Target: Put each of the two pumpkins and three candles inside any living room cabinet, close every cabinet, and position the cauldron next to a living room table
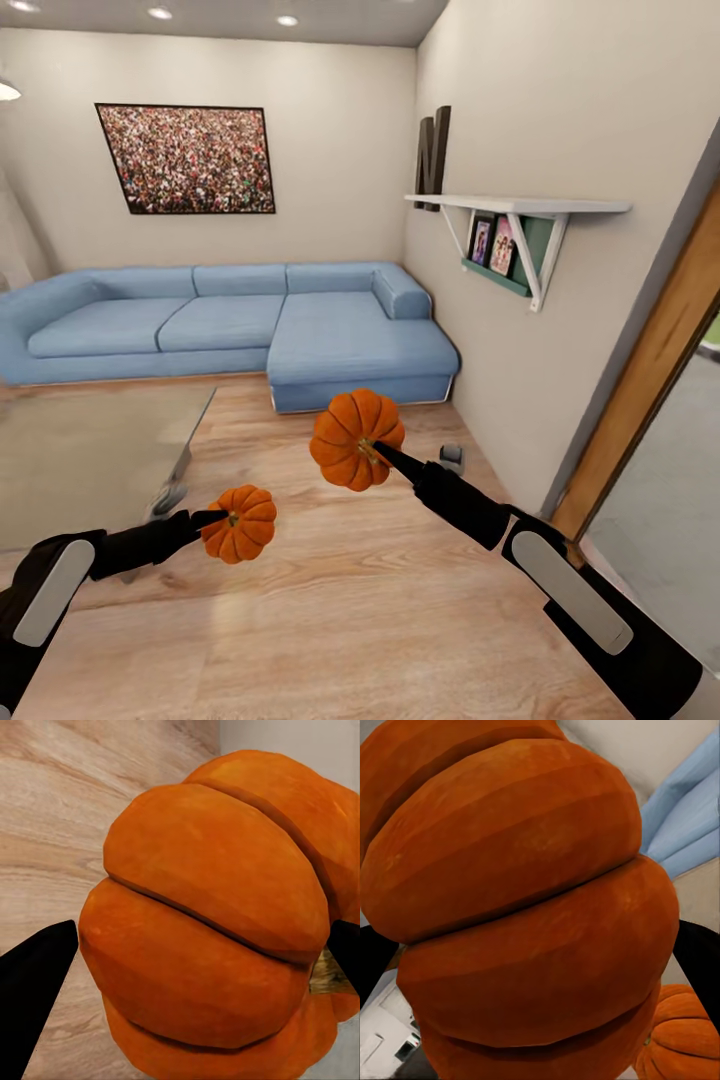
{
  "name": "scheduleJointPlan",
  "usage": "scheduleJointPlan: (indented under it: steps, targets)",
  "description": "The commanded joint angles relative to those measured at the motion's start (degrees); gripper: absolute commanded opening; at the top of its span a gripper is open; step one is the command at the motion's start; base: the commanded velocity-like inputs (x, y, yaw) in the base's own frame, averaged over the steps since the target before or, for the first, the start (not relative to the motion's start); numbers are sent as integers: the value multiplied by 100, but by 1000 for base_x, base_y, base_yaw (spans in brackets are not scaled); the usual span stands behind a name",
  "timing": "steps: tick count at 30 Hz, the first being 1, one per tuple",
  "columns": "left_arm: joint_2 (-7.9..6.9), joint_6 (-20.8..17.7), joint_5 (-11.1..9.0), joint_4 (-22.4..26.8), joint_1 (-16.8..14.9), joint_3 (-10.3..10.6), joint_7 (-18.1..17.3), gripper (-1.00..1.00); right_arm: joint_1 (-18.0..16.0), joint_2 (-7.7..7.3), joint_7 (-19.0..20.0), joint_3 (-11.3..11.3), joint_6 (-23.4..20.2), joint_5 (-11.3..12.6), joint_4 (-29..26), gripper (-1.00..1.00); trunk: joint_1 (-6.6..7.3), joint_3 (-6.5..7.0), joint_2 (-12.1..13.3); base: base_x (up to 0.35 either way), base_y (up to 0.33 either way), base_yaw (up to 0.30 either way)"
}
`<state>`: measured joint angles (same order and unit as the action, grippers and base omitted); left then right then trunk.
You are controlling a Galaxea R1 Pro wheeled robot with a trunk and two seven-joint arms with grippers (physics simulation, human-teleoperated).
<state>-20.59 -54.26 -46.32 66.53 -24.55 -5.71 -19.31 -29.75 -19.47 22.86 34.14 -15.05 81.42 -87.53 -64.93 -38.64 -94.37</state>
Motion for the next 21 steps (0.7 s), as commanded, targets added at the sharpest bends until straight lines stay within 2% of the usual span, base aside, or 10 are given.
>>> scheduleJointPlan:
  steps: [1,10,16,21]
  targets:
    - [2,-31,0,0,-6,-9,-37,-100,-5,-4,9,5,-27,67,-1,-100,0,-1,-3,0,0,255]
    - [2,-32,0,0,-6,-8,-36,-100,-5,-4,-1,5,-25,67,-1,-100,198,201,358,-2,0,255]
    - [2,-32,0,0,-6,-9,-35,-100,-5,-4,-1,5,-25,67,-1,-100,330,338,599,-188,0,255]
    - [2,-32,0,0,-6,-9,-30,-100,-5,-4,-1,5,-24,67,-1,-100,440,453,799,-32,0,254]
